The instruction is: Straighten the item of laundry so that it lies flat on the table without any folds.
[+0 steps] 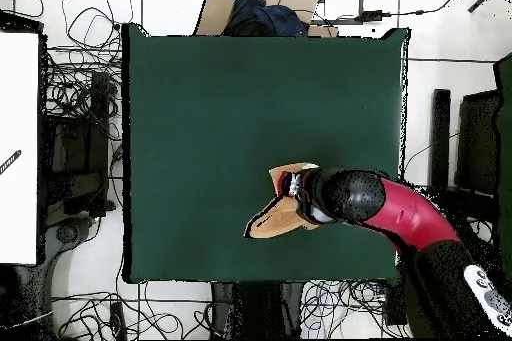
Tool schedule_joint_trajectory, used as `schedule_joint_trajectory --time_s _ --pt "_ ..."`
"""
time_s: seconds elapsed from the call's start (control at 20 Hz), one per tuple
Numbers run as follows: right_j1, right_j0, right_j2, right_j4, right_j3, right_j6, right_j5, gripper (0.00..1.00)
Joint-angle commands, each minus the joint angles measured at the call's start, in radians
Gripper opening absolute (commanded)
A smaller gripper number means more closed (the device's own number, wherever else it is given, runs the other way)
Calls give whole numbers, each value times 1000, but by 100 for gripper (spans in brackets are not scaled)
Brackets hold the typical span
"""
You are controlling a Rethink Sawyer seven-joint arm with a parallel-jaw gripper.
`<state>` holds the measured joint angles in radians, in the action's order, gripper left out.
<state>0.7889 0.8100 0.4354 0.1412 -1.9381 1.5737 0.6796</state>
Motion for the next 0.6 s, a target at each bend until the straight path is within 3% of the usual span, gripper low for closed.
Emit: schedule_joint_trajectory --time_s 0.05,0.6 --pt "29 36 111 62 -73 -118 -16 0" --pt "32 57 151 85 -100 -105 -49 0"
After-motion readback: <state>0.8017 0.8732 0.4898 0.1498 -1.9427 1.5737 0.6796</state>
